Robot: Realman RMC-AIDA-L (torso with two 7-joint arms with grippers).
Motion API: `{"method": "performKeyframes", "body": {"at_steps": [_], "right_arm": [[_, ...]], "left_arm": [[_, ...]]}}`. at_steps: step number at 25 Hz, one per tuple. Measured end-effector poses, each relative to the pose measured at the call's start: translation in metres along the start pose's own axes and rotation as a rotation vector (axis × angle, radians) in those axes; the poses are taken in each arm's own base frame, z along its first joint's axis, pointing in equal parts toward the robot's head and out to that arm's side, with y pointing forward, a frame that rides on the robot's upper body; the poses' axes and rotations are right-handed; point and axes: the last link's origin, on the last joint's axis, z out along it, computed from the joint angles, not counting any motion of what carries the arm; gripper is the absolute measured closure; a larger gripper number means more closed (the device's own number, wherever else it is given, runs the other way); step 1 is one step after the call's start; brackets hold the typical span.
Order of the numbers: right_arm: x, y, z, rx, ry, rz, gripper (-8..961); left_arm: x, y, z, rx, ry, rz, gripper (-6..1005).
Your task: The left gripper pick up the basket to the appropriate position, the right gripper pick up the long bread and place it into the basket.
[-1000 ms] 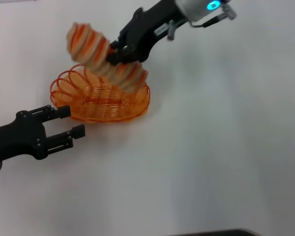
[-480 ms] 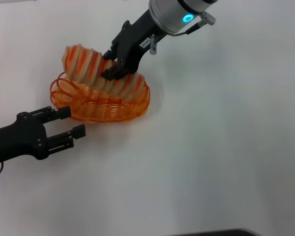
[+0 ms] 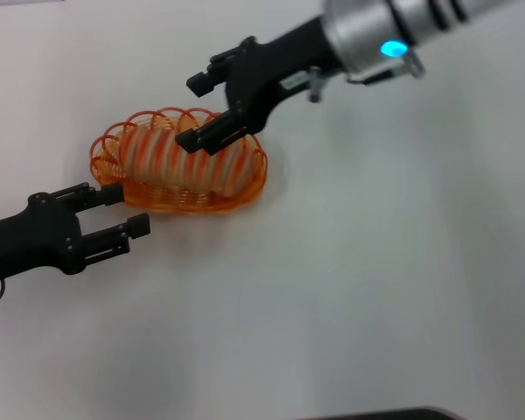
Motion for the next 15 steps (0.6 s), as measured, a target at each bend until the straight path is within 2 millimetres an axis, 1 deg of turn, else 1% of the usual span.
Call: {"method": "performKeyframes", "body": {"at_steps": [2,4,5,6,8,10,13,15], "right_arm": [[0.018,0.011,-0.019,-0.018,-0.166,0.044,106],[0.047,0.023,-0.039,-0.005,-0.327,0.096,67],[0.058,0.028,-0.045,0.008,-0.374,0.109,47],[0.077,0.035,-0.051,0.034,-0.431,0.142,49],[0.109,0.046,-0.057,0.090,-0.501,0.193,54],[0.142,0.057,-0.058,0.159,-0.540,0.230,58],[0.176,0.074,-0.056,0.246,-0.561,0.231,64],[0.189,0.083,-0.053,0.282,-0.571,0.220,69]], "left_arm": [[0.000,-0.001,0.000,0.006,-0.001,-0.009,311],[0.000,-0.003,0.000,0.015,-0.004,-0.016,311],[0.000,-0.005,0.001,0.022,-0.005,-0.020,311],[0.000,-0.006,0.002,0.028,-0.007,-0.022,311],[0.000,-0.009,0.003,0.041,-0.010,-0.023,310],[0.001,-0.012,0.004,0.053,-0.010,-0.023,310],[0.002,-0.016,0.004,0.073,-0.002,-0.032,310],[0.003,-0.018,0.004,0.086,0.008,-0.041,310]]}}
